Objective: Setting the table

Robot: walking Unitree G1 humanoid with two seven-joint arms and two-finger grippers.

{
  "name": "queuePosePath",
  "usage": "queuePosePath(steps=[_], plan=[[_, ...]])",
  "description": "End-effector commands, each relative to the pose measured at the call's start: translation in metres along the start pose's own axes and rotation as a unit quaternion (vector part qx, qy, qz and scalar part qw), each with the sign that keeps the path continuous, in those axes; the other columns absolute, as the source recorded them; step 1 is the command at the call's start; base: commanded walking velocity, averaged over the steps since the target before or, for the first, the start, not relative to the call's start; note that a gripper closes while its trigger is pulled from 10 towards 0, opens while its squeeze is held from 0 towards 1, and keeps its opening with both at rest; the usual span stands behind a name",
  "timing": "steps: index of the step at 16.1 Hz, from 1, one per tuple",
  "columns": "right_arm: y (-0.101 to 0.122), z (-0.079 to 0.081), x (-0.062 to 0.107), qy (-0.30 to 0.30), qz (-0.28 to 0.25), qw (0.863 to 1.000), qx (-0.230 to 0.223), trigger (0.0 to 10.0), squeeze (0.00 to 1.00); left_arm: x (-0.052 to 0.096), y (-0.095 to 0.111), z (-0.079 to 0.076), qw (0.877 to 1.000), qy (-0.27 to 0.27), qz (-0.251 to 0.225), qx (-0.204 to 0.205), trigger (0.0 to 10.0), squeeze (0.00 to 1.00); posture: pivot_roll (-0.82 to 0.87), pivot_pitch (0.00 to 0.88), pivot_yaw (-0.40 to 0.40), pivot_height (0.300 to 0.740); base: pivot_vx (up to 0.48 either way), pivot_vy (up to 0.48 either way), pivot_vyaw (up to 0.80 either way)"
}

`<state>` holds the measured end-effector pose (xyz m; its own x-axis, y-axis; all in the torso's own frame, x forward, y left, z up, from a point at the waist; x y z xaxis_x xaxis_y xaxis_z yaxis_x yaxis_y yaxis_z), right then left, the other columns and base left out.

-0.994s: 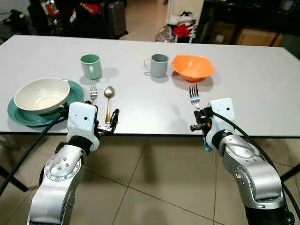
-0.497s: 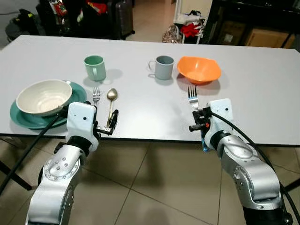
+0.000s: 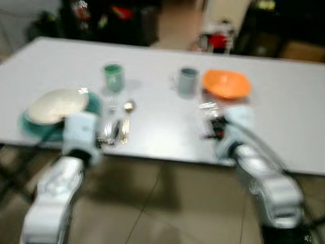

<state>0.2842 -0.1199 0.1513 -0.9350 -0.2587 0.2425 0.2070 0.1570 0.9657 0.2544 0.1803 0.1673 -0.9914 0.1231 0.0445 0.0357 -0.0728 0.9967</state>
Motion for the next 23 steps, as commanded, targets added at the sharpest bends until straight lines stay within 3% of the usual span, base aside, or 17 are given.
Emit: queuePosePath(steps=[1, 12, 15, 18, 23], plan=[[-0.005, -0.017, 0.004, -0.034, 0.011, 0.999, 0.005, 10.0, 0.00, -0.002, 0.003, -0.012, 1.000, -0.023, -0.007, 0.008, 10.0, 0.00, -0.07, 0.021, -0.027, 0.740, 0.352, 0.000, 0.00], [-0.008, -0.014, 0.006, -0.036, 0.008, 0.999, -0.005, 10.0, 0.00, -0.007, 0.005, -0.011, 1.000, -0.024, -0.012, 0.001, 10.0, 0.00, -0.08, 0.000, -0.018, 0.740, 0.347, 0.000, 0.00], [-0.009, -0.014, 0.006, -0.034, 0.008, 0.999, -0.007, 10.0, 0.00, -0.010, 0.005, -0.009, 1.000, -0.004, -0.016, -0.014, 10.0, 0.00, -0.08, 0.000, -0.018, 0.740, 0.000, 0.000, 0.00], [-0.010, -0.014, 0.006, -0.035, 0.008, 0.999, -0.011, 10.0, 0.00, -0.011, 0.006, -0.009, 1.000, -0.007, -0.018, -0.005, 10.0, 0.00, -0.07, 0.000, -0.018, 0.740, 0.000, 0.000, 0.00], [-0.011, -0.014, 0.005, -0.042, 0.012, 0.999, -0.020, 10.0, 0.00, -0.013, 0.006, -0.008, 1.000, -0.011, -0.018, -0.007, 10.0, 0.00, -0.07, 0.000, -0.008, 0.740, 0.000, 0.456, -0.47]])
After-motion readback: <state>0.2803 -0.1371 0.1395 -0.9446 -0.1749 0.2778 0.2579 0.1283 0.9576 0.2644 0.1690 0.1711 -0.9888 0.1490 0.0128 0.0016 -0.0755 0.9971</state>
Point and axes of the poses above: a point about 5 cm out from each wrist's last joint towards the gripper, its own x axis pointing back from the gripper into the wrist, its own y axis along the axis of the wrist's last joint, z = x × y, the point moved 1 cm from there along -x, pointing out of the wrist towards the gripper, and after that the axes turned 6 degrees about x, right-handed, at the moved point
